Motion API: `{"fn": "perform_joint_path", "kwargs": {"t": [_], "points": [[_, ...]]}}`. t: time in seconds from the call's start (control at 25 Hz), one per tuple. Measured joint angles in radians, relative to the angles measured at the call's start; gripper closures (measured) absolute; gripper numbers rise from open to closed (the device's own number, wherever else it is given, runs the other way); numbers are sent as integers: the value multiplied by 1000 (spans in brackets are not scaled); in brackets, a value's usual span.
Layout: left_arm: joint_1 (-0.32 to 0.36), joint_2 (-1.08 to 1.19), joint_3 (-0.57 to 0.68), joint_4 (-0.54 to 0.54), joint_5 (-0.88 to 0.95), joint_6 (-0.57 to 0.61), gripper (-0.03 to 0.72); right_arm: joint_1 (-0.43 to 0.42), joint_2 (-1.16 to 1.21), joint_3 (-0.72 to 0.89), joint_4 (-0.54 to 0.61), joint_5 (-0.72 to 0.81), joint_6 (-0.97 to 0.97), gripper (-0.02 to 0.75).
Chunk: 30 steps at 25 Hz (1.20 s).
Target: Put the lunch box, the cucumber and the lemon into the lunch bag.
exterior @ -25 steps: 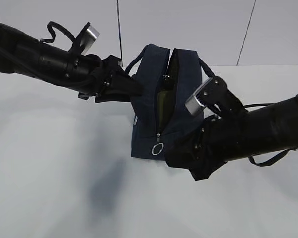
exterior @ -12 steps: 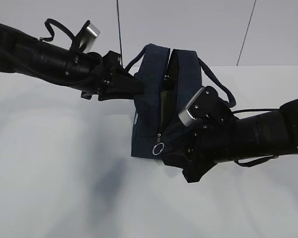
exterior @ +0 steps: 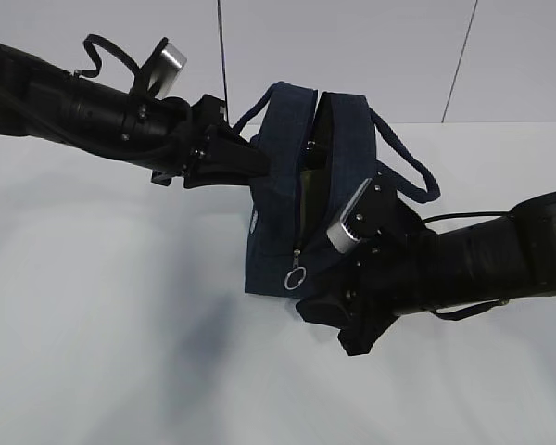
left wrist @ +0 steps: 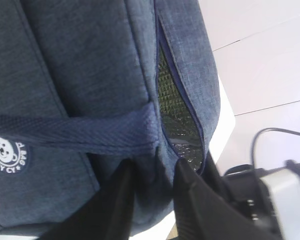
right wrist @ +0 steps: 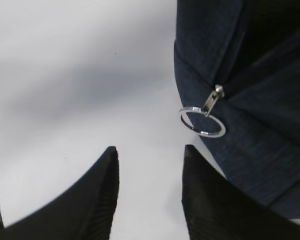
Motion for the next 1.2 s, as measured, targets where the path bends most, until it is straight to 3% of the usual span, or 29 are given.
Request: {"fn": "perform_joint_path", "kwargs": {"t": [0.92,1.04,1.2], "points": [[0,0,0,0,5,0,510,0,163,-146,2,-31,-28,421],[0,0,0,0,17,0,552,0,163,-149,2,-51,-28,421],[0,0,0,0,19,0,680,0,141,-148,2,-83,-21,421]]}}
